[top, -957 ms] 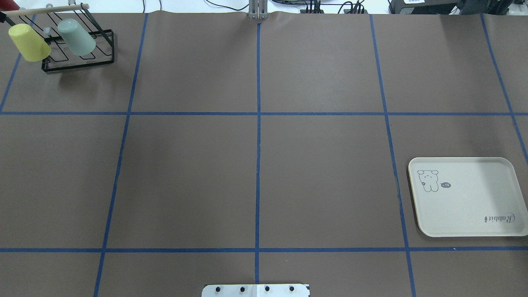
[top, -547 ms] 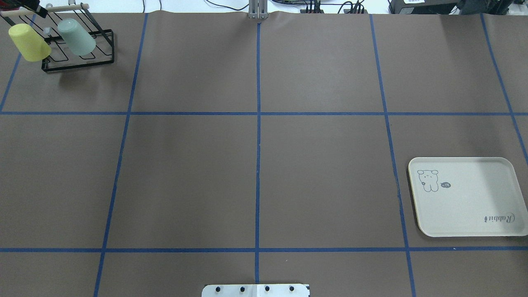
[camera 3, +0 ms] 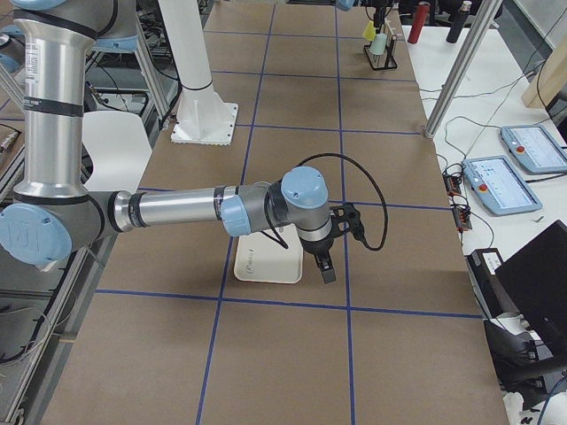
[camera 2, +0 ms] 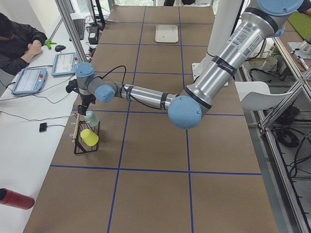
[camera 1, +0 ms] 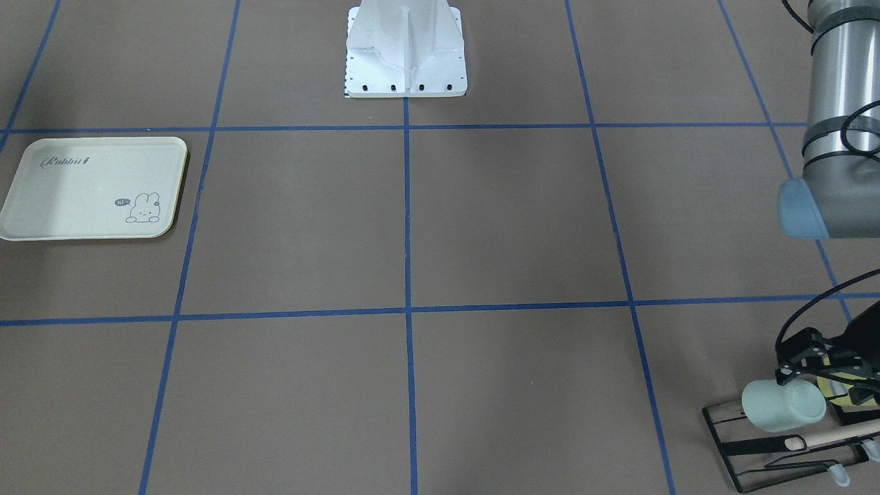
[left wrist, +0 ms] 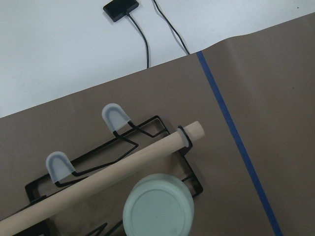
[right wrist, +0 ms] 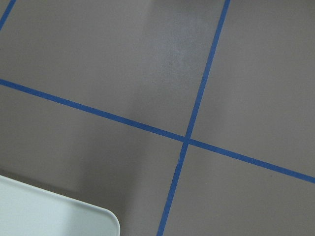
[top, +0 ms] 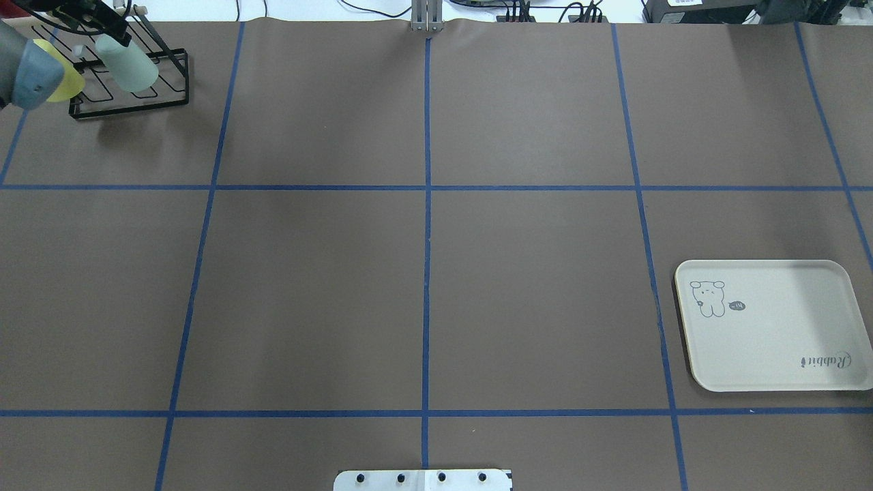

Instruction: Left arm grabs green cup and hands to right arm on tray

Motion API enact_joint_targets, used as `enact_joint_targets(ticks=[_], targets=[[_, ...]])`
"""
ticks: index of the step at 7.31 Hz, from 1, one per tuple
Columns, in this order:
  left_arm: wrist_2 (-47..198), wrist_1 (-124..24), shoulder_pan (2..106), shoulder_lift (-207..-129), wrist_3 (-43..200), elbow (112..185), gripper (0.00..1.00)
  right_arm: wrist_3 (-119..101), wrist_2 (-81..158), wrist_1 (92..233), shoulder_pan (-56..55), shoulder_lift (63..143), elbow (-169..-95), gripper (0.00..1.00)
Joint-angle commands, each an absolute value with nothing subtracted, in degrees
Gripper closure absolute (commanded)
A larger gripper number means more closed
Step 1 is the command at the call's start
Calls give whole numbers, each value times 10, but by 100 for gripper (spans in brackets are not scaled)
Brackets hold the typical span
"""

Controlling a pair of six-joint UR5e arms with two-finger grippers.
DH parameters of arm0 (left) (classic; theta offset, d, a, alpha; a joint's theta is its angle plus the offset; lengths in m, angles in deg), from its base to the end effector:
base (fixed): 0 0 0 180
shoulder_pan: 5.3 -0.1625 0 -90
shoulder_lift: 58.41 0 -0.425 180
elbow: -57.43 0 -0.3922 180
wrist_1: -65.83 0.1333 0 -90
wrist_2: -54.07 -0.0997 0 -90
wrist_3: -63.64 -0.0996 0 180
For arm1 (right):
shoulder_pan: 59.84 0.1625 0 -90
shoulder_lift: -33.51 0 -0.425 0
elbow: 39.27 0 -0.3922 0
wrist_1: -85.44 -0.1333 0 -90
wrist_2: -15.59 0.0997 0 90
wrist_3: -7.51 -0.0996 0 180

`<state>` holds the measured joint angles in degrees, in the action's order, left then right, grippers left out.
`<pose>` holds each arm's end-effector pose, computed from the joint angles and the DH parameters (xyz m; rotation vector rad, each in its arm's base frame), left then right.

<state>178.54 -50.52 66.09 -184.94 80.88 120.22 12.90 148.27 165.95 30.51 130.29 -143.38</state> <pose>0.1725 -0.7532 0.4491 0.3952 0.7396 0.2097 0.0686 -0.4550 0.5757 0.3169 -0.7253 -0.1927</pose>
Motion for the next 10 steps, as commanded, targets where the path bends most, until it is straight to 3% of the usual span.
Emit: enact_joint_targets(ticks=[1, 10], targets=[[1761, -533, 651, -1854, 811, 1170, 0, 129, 1483, 1660, 305, 1304, -1434, 0], [1761, -534, 634, -1854, 812, 1161, 0, 128, 1483, 1660, 305, 1305, -1435, 0]])
